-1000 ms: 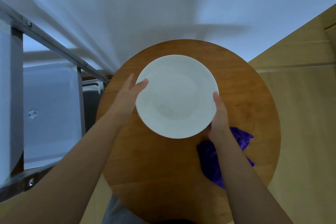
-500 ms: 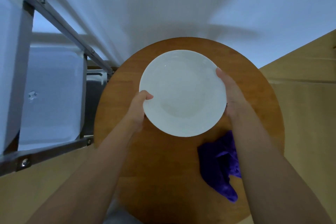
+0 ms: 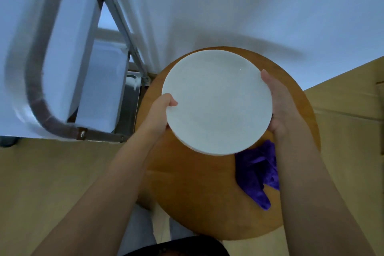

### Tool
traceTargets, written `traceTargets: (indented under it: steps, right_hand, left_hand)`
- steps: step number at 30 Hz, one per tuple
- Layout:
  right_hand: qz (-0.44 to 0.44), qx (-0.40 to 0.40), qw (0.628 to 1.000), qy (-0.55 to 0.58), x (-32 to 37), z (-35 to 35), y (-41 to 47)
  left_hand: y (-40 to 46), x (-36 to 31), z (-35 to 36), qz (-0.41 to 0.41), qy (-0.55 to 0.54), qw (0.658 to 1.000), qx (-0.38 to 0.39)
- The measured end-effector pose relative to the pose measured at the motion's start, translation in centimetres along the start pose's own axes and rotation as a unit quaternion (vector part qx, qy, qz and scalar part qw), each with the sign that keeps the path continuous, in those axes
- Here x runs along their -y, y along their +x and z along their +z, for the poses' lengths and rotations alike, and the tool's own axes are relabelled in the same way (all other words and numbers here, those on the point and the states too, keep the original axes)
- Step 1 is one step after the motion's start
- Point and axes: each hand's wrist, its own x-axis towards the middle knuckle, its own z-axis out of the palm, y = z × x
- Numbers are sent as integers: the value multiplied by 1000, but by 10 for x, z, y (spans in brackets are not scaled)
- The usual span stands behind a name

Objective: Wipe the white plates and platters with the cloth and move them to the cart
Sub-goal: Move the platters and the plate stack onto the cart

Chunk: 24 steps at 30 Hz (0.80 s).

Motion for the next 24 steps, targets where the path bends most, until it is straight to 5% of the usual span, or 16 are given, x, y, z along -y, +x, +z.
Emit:
traceTargets:
  steps: [11,24]
  right_hand:
    - [-95,45,994,41,25,122,-169]
    - [-72,128,989,-6,-29,327,-260]
  left_hand:
    - [-161,-71,-111,48,3,999,19]
    - [-271,-90,-321,50,-38,994,-86]
